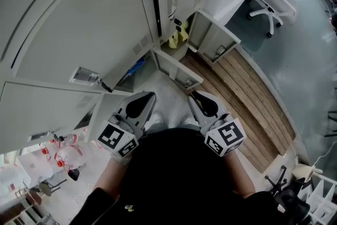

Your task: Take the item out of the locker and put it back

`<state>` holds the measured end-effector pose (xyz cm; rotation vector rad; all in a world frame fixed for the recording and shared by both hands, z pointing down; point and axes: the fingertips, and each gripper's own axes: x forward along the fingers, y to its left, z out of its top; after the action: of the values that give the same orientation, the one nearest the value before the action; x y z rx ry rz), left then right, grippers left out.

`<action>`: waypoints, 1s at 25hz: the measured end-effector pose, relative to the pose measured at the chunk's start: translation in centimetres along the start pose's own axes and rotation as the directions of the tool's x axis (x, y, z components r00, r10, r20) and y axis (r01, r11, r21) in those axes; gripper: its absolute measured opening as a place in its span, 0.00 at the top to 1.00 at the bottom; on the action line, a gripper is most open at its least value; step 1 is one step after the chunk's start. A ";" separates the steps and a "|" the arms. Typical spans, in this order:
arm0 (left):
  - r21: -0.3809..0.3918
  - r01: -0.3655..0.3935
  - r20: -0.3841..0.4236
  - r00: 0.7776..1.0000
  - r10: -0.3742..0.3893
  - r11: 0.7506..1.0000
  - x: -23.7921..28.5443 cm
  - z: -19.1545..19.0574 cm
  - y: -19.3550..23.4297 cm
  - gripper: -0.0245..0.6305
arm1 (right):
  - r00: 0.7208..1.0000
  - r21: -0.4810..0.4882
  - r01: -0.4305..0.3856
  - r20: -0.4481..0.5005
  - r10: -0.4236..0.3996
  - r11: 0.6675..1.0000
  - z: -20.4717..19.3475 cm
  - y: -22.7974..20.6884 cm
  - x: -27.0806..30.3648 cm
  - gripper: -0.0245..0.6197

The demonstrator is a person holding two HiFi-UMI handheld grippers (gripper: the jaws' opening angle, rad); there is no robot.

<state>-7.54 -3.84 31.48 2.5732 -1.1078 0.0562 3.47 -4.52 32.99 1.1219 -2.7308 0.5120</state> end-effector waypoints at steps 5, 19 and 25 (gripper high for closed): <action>-0.006 -0.001 0.002 1.000 0.001 1.000 0.2 0.1 0.2 0.94 | 1.000 -0.029 -0.017 -0.004 0.017 0.999 0.4 0.2 0.5 0.89; -0.024 -0.019 -0.006 1.000 0.019 1.000 0.8 -0.3 0.7 0.94 | 1.000 -0.061 -0.026 -0.007 0.025 0.998 1.0 -0.5 0.8 0.89; -0.030 -0.035 -0.012 0.999 0.035 0.999 0.8 -0.7 0.8 0.94 | 1.000 -0.055 -0.023 -0.010 0.022 0.998 0.8 -0.9 0.7 0.89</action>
<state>-7.47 -4.67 32.46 2.5236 -1.1408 0.0624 3.62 -5.83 32.68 1.0740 -2.7345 0.4417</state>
